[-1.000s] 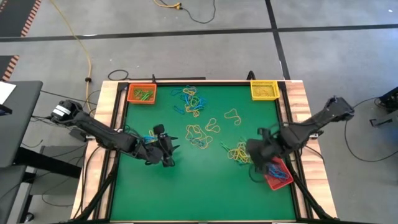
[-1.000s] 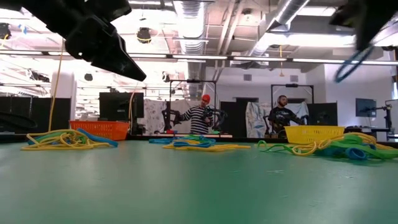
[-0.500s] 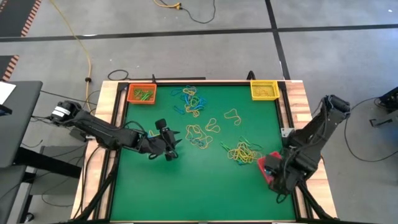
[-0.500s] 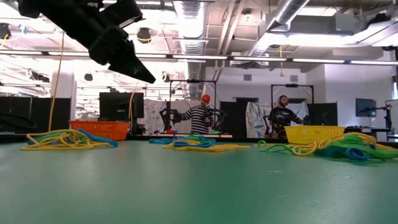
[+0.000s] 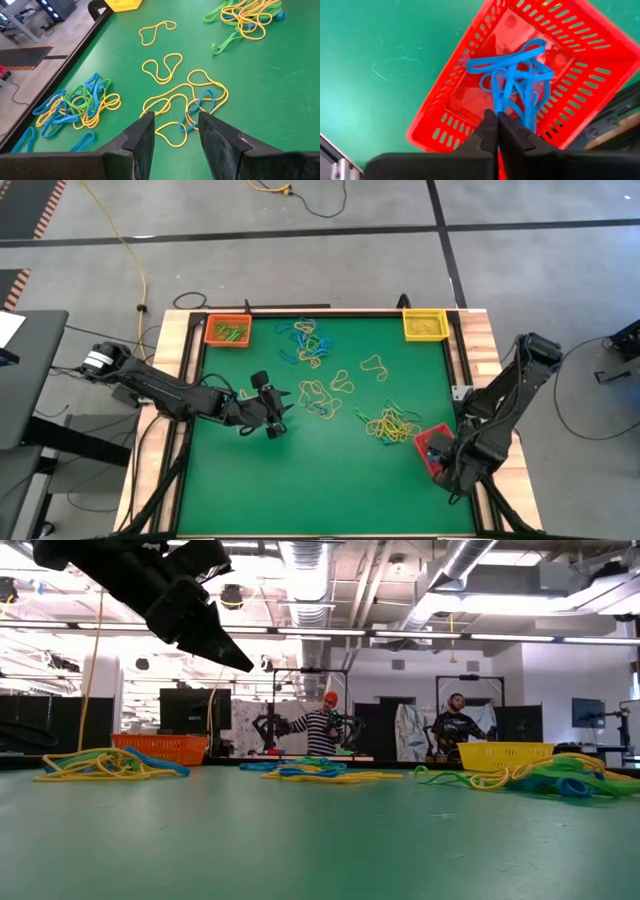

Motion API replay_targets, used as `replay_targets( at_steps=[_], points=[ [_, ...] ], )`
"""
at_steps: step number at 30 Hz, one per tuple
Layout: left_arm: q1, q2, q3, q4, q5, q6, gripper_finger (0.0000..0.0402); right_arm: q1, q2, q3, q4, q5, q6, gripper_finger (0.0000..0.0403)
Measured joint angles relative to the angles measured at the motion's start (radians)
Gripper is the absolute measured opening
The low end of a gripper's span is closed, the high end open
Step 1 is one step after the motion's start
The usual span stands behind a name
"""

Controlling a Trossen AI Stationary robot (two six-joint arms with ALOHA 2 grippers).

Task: Sort rubber bands into baskets
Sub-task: Put the blue rubber band into the red bin, then put the yellow rubber band into the yellow bin

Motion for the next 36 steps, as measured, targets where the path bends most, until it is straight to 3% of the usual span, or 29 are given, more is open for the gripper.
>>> replay_targets(
  at_steps=[10, 17, 26, 36],
  points=[
    [0.0, 0.0, 0.0, 0.0, -0.005, 0.015, 0.0141, -0.001, -0.016, -0.002, -0.003, 0.003, -0.017, 0.0113],
    [0.022, 0.0, 0.0, 0.0, -0.008, 0.025, 0.0142, -0.001, -0.061, -0.002, -0.035, 0.067, -0.02, 0.0135],
    [0.068, 0.0, 0.0, 0.002, 0.019, 0.03, 0.0142, -0.021, -0.125, -0.001, -0.062, 0.288, -0.079, 0.0138],
    [0.102, 0.0, 0.0, 0.006, 0.021, 0.036, 0.0142, -0.166, -0.12, -0.001, -0.049, 0.498, -0.322, 0.0138]
  ],
)
